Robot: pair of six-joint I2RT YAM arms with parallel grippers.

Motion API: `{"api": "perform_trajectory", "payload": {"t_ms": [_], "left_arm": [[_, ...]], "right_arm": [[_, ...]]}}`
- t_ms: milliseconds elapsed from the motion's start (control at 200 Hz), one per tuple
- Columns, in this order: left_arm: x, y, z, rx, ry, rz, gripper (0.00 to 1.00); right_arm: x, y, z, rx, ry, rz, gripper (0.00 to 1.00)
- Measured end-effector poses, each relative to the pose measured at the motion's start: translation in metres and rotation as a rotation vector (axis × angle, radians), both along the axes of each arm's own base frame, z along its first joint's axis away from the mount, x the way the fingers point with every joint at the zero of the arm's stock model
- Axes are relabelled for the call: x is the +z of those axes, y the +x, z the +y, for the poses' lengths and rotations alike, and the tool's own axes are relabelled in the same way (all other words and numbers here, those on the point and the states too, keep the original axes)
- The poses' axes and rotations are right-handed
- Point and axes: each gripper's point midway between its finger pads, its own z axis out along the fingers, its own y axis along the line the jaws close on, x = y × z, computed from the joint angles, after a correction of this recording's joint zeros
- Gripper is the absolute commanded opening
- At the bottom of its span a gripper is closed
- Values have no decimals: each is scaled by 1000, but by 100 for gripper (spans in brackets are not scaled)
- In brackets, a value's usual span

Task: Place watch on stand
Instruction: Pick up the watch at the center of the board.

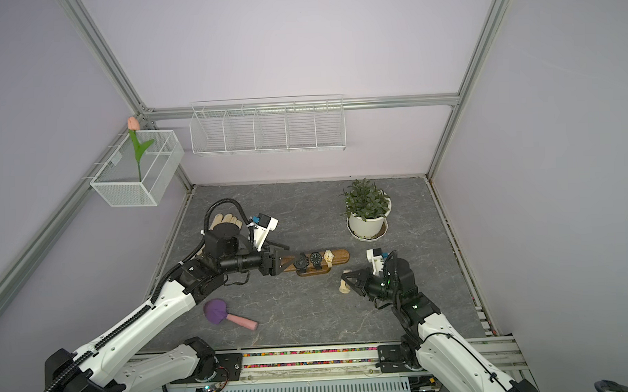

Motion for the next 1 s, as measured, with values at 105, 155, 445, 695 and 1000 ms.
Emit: {"api": "perform_trajectory", "payload": {"t_ms": [105, 155, 445, 695, 1000], "left_arm": [[3, -1, 1, 1, -5, -8, 79], [3, -1, 1, 2, -6, -9, 80], [13, -2, -2, -5, -32, -44, 81], [21, 1, -16, -19, -52, -92, 79], [27, 18, -43, -50, -45, -138, 67]], "right_arm": [[20, 11, 7, 3, 21, 4, 7], [27, 18, 11, 5, 30, 11, 7], [77, 61, 44, 45, 107, -9, 7], [120, 70, 67, 86, 198, -68, 7], [126, 68, 77, 101, 254, -34, 7]]}}
